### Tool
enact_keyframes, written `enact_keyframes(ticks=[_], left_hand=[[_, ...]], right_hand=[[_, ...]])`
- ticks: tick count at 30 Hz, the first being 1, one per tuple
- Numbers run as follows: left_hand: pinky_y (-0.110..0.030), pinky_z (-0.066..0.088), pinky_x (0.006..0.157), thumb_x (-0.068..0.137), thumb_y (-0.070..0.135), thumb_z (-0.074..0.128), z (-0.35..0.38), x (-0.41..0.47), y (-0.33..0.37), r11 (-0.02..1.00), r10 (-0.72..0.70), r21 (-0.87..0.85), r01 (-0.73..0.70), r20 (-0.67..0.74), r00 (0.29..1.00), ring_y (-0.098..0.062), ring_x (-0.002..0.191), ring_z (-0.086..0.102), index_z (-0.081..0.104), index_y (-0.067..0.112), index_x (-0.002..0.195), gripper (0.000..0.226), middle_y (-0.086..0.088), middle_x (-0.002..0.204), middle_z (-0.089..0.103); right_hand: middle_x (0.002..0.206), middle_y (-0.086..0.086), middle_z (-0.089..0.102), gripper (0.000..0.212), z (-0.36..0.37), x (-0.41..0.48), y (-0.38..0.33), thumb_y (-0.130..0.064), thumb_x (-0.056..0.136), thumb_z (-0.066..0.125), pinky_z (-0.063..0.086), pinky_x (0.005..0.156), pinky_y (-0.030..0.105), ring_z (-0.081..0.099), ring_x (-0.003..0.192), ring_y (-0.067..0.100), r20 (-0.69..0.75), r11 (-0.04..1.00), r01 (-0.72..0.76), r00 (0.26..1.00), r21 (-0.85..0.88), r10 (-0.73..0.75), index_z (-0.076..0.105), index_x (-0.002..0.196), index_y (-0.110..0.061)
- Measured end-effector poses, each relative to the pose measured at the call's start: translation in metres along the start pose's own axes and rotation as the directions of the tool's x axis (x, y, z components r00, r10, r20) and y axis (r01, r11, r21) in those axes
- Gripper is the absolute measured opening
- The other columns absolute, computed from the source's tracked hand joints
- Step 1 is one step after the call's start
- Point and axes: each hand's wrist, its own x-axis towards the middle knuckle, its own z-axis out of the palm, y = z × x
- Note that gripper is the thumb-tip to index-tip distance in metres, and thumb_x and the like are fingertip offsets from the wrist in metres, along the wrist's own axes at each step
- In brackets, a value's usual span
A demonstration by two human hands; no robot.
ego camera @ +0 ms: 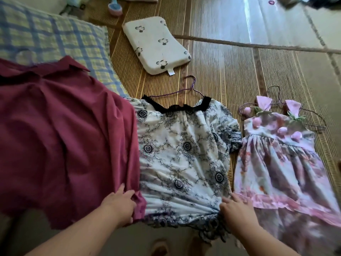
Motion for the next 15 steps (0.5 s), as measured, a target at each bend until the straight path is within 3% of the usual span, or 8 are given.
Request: enact_keyframes(ticks=[3,6,8,10,15], left_hand=[[-0.048,0.026,0.111,0.089,0.035,0.056,-0.005,-0.008,0.003,0.998,-0.063,0.025,0.062,0.044,0.997,-0.037,0.145,-0.001,0.047,0.024,0.136,0.049,-0.001,0.154,0.020],[-0.051,0.028,0.107,0.085,0.041,0.056,-0.014,-0.019,0.013,0.993,-0.115,-0.020,0.115,0.025,0.993,-0.035,0.143,0.009,0.042,0.028,0.137,0.055,0.001,0.147,0.031],[-0.052,0.028,0.107,0.085,0.045,0.055,-0.026,-0.031,0.020,0.989,-0.099,-0.118,0.091,-0.058,0.993,-0.031,0.144,0.013,0.040,0.033,0.134,0.052,0.002,0.146,0.033],[-0.052,0.028,0.109,0.086,0.051,0.054,-0.047,-0.045,0.030,0.981,-0.066,-0.189,0.029,-0.192,0.979,-0.028,0.144,0.015,0.038,0.034,0.134,0.053,0.004,0.149,0.031],[-0.042,0.031,0.107,0.085,0.054,0.053,-0.119,-0.097,0.064,0.964,0.006,-0.224,-0.140,-0.511,0.860,-0.014,0.133,0.032,0.037,0.038,0.136,0.056,0.010,0.144,0.037]], right_hand=[[0.121,-0.008,0.056,0.029,-0.014,0.005,-0.002,-0.015,0.090,0.044,0.031,0.100,0.054,0.037,0.125,0.020,0.041,0.998,-0.067,0.997,0.001,0.066,0.059,0.110,-0.029],[0.150,-0.004,0.030,0.055,-0.031,0.008,-0.010,-0.009,0.089,0.044,0.026,0.106,0.059,0.019,0.142,0.023,0.000,0.991,-0.030,1.000,0.127,0.030,0.034,0.138,-0.032],[0.158,-0.007,0.008,0.079,-0.047,0.004,-0.015,-0.003,0.085,0.044,0.016,0.112,0.058,0.007,0.146,0.019,-0.071,0.976,-0.003,0.997,0.219,0.019,0.010,0.147,-0.039],[0.158,-0.009,0.000,0.084,-0.066,-0.005,-0.017,-0.008,0.086,0.045,0.007,0.114,0.059,0.002,0.146,0.016,-0.154,0.966,0.028,0.988,0.256,0.012,-0.001,0.147,-0.042],[0.159,-0.007,-0.003,0.075,-0.116,-0.045,0.001,-0.021,0.091,0.046,0.006,0.114,0.054,0.001,0.146,0.017,-0.302,0.930,0.078,0.952,0.360,0.038,0.001,0.147,-0.040]])
